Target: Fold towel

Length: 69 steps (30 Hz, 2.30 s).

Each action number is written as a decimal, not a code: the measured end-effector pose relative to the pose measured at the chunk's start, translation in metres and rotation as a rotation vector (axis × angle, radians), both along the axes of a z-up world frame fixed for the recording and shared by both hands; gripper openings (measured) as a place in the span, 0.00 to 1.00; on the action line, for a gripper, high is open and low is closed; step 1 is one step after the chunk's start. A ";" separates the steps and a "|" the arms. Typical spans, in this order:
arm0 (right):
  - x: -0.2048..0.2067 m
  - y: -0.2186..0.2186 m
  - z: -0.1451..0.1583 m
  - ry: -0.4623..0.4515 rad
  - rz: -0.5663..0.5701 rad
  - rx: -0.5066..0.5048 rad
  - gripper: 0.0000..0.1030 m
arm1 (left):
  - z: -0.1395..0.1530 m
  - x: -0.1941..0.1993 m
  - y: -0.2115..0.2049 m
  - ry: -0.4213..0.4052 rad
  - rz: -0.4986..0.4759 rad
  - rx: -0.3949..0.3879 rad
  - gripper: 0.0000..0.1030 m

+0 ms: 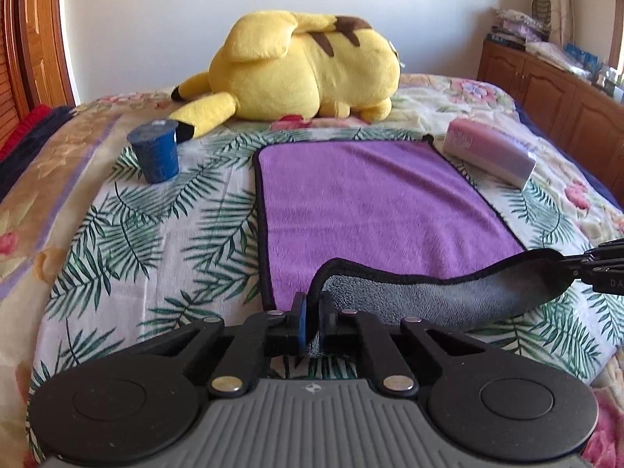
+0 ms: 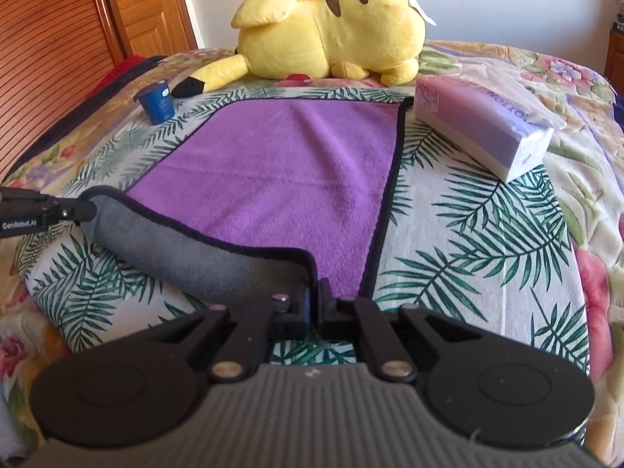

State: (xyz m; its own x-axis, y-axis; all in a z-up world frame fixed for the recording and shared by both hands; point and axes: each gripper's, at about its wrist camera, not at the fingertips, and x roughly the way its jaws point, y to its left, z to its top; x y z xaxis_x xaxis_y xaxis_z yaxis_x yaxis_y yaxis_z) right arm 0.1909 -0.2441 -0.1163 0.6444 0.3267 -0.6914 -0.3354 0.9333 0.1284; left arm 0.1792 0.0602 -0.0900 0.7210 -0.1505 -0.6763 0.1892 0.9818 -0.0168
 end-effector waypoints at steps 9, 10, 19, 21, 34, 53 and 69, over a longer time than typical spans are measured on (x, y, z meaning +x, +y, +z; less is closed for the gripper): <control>-0.002 -0.001 0.014 -0.066 0.010 0.030 0.04 | 0.011 -0.002 0.001 -0.044 0.002 -0.014 0.00; -0.003 -0.001 0.015 -0.073 0.013 0.033 0.04 | 0.012 -0.002 0.001 -0.049 0.003 -0.018 0.00; -0.001 -0.003 0.026 -0.125 0.007 0.047 0.04 | 0.019 -0.002 0.003 -0.084 0.011 -0.032 0.00; -0.001 -0.004 0.027 -0.131 0.006 0.050 0.04 | 0.020 -0.002 0.003 -0.091 0.012 -0.033 0.00; 0.007 -0.004 0.022 -0.139 0.011 0.037 0.04 | 0.023 0.006 0.006 -0.103 0.006 -0.021 0.00; 0.027 -0.004 0.019 -0.167 0.020 0.023 0.04 | 0.020 0.039 0.008 -0.114 -0.028 0.000 0.00; 0.039 -0.004 0.024 -0.197 0.015 0.005 0.04 | 0.029 0.055 0.005 -0.140 -0.049 0.001 0.00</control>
